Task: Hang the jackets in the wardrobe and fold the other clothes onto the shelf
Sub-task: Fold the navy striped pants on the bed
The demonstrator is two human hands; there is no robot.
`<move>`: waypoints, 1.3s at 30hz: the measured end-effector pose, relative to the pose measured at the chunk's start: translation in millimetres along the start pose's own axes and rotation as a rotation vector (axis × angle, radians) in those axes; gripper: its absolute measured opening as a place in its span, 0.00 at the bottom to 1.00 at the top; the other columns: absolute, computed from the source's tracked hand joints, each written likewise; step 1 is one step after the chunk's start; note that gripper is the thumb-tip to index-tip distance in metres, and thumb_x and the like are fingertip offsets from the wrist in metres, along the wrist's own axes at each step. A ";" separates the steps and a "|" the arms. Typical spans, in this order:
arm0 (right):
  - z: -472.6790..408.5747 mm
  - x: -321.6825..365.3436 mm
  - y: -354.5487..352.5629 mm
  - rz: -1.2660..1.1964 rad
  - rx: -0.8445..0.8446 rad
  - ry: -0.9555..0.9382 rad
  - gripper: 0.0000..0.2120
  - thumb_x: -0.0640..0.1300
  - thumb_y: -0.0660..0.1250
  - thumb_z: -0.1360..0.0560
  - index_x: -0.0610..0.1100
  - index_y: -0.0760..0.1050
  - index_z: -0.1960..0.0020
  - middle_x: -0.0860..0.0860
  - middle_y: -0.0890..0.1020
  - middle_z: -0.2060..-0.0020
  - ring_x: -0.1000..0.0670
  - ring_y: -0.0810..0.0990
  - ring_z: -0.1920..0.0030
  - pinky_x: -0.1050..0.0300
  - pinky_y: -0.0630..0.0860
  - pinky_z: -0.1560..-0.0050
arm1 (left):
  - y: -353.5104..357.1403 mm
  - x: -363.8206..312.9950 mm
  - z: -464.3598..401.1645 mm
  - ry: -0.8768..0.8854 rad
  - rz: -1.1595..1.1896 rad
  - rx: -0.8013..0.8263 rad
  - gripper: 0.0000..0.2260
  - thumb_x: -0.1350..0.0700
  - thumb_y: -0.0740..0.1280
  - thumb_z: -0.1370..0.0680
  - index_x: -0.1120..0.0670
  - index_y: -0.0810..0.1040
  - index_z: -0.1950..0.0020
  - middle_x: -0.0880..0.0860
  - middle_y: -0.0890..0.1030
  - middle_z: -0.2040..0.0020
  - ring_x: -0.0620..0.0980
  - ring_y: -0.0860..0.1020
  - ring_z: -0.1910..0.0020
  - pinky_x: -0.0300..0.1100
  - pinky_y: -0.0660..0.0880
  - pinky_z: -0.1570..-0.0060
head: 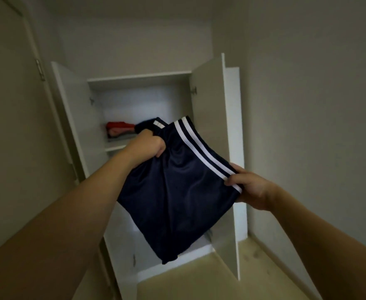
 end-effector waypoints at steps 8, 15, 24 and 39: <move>-219.3 16.5 -0.7 0.075 -0.034 -0.138 0.18 0.29 0.65 0.26 0.46 0.77 0.41 0.46 0.83 0.48 0.46 0.82 0.51 0.50 0.79 0.50 | -23.0 84.0 -166.4 -0.236 0.151 -0.113 0.10 0.65 0.62 0.45 0.62 0.72 0.65 0.57 0.75 0.63 0.53 0.71 0.69 0.33 0.63 0.78; -414.5 -14.2 18.8 0.240 0.022 -0.032 0.18 0.48 0.77 0.32 0.39 0.81 0.47 0.44 0.86 0.57 0.45 0.85 0.56 0.53 0.82 0.55 | -18.7 214.8 -307.9 -0.412 0.014 -0.236 0.17 0.58 0.58 0.58 0.61 0.73 0.72 0.58 0.77 0.71 0.56 0.76 0.72 0.37 0.67 0.73; -653.4 -44.8 17.7 0.214 0.038 -0.011 0.18 0.50 0.75 0.31 0.40 0.80 0.46 0.44 0.86 0.56 0.44 0.85 0.55 0.51 0.82 0.51 | -14.1 318.9 -535.9 -0.319 -0.335 -0.247 0.20 0.53 0.54 0.21 0.61 0.73 0.34 0.64 0.72 0.32 0.61 0.72 0.35 0.49 0.67 0.38; -997.8 -57.1 64.5 0.312 0.259 0.134 0.34 0.63 0.64 0.25 0.44 0.66 0.28 0.47 0.78 0.39 0.52 0.79 0.51 0.60 0.75 0.51 | -77.5 322.2 -887.8 0.000 -0.836 -0.296 0.13 0.53 0.57 0.20 0.56 0.70 0.63 0.54 0.75 0.61 0.51 0.72 0.66 0.41 0.65 0.66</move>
Point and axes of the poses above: each hand's wrist, its own z-axis away from the middle knuckle, its own y-axis out of the palm, x = y × z, the point moved 6 cm from there along -z, towards the middle knuckle
